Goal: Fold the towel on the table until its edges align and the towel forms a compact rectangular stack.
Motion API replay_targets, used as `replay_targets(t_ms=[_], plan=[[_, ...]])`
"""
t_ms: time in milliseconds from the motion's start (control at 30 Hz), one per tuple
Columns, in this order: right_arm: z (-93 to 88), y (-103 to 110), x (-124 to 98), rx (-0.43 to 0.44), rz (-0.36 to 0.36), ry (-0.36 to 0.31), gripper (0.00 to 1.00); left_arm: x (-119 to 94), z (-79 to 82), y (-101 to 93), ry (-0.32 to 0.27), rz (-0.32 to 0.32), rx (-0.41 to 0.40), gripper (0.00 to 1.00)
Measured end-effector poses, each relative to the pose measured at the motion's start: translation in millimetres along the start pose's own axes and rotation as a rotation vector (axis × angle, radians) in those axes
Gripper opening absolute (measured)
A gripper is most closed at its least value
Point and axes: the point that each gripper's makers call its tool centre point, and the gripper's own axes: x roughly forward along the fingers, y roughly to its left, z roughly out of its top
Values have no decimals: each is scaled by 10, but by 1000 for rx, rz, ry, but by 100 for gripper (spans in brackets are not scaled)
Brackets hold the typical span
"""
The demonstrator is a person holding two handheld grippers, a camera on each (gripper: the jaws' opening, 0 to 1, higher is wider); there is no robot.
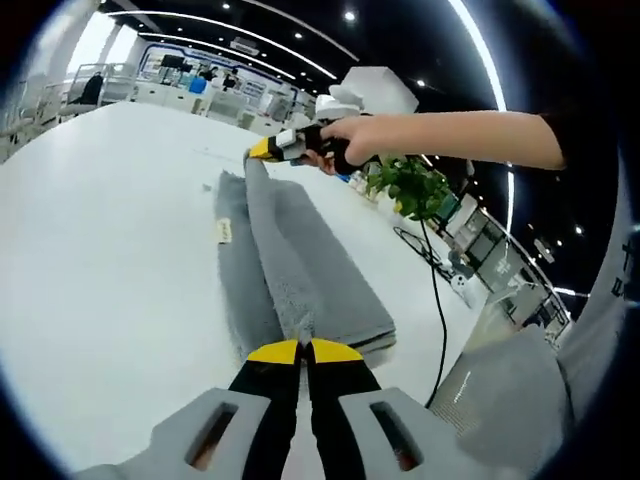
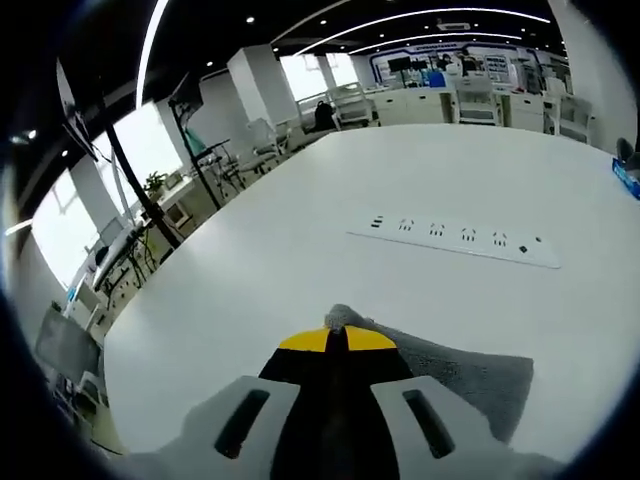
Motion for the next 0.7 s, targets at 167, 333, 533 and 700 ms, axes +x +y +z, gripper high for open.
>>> replay_targets(t_ms=[167,333,533,700], plan=[[-86,24,97,-9,-1,13,1,-11,-88,90,3,18,-83,2],[-173,15,166,-29,0,30,1,-15,-130,123,5,32,-115,2],[-247,-19,225,-57,-17,50,2,12,-211,233,30,72,-162,2],[-282,-35,282,-93,-13,65,2,69,-303,344,58,98,-171,2]])
